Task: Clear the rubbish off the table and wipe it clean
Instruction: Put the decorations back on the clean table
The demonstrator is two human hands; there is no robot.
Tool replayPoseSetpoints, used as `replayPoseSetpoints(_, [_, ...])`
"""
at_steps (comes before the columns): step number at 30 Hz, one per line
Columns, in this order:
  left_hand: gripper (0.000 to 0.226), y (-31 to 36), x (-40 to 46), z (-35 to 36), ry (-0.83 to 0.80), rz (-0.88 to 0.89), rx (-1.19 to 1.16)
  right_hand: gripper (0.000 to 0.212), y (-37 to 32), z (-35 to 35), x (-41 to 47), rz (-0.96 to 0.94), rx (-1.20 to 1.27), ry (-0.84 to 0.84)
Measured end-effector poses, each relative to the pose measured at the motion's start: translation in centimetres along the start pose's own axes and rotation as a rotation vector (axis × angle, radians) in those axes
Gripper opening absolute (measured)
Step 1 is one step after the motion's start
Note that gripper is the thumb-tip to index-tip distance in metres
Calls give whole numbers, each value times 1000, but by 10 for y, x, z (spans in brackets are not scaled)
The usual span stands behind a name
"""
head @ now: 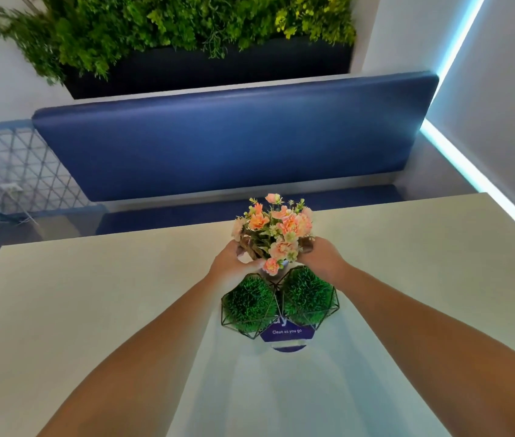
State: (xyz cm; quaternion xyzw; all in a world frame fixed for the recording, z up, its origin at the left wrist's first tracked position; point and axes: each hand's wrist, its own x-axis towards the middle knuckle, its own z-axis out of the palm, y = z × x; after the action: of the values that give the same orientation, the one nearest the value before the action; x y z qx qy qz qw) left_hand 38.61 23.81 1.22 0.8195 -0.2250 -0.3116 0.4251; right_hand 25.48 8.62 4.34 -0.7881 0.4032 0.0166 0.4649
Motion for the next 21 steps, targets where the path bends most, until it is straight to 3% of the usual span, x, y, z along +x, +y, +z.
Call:
replayPoseSetpoints(7, [59,-3,1,3,-1,-109,44,19,11,5,12,-11,-79,-25])
replayPoseSetpoints(10, [58,-3,0,4,-5,-137,46,6,12,5,12,3,-76,-24])
replayPoseSetpoints(14, [68,-5,-1,4,-10,-156,28,19,14,5,13,10,-67,-25])
replayPoseSetpoints(16, [60,-4,-4,5,-5,-155,22,10,17,6,14,-5,-74,-28])
replayPoseSetpoints(21, [52,-5,-5,4,-11,-168,52,18,18,4,13,-53,-86,-44])
